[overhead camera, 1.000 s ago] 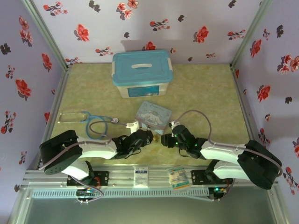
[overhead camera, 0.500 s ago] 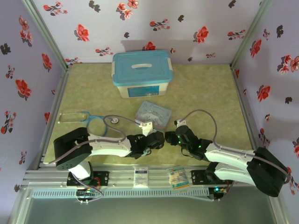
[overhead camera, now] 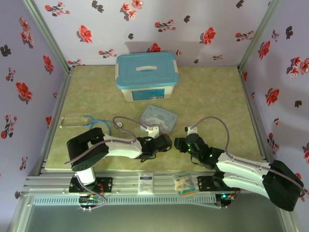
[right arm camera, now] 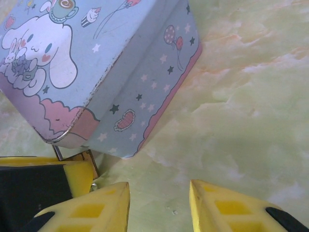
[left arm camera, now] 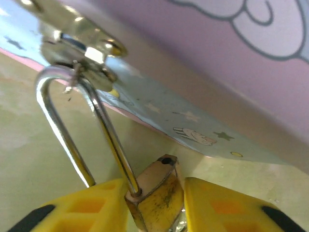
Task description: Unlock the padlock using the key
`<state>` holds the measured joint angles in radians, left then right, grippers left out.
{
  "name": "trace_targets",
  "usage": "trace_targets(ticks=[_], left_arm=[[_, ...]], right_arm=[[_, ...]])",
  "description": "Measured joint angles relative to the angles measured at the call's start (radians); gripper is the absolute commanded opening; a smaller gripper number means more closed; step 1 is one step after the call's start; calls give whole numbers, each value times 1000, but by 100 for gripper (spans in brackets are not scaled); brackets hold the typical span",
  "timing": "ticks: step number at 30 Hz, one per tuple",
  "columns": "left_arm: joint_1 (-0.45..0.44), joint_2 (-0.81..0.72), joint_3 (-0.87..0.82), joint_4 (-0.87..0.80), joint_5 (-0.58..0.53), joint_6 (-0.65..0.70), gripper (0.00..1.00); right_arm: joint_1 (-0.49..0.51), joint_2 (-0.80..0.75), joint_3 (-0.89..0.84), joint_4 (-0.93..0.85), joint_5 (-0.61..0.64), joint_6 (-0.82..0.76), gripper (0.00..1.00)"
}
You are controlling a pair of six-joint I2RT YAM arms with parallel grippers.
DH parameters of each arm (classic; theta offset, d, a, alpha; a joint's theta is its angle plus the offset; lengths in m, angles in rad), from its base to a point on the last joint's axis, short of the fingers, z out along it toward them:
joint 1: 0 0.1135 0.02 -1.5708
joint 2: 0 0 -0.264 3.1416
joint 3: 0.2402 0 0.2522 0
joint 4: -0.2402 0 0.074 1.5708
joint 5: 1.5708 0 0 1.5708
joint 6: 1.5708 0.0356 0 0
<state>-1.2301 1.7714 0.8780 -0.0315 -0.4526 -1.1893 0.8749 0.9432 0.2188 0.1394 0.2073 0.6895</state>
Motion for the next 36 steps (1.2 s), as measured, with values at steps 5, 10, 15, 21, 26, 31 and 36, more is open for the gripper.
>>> trace_targets(ticks=[5, 10, 15, 21, 26, 31, 36], left_arm=[[0, 1, 4, -2, 0, 8, 32], [0, -22, -20, -24, -1, 31, 34], [6, -77, -101, 35, 20, 100, 39], [15, -95, -119, 46, 39, 146, 43], [9, -166, -172, 38, 40, 171, 64], [8, -355, -236, 21, 34, 180, 69], [86, -590, -275, 4, 40, 207, 76]], right_arm=[[0, -3, -11, -5, 3, 3, 38], [0, -3, -13, -6, 3, 3, 38], [0, 17, -13, 6, 3, 3, 38], [0, 106, -11, 43, -5, 3, 38], [1, 153, 6, 65, -25, 3, 41], [11, 163, 58, 52, -19, 40, 49], [85, 211, 107, 50, 5, 68, 50]])
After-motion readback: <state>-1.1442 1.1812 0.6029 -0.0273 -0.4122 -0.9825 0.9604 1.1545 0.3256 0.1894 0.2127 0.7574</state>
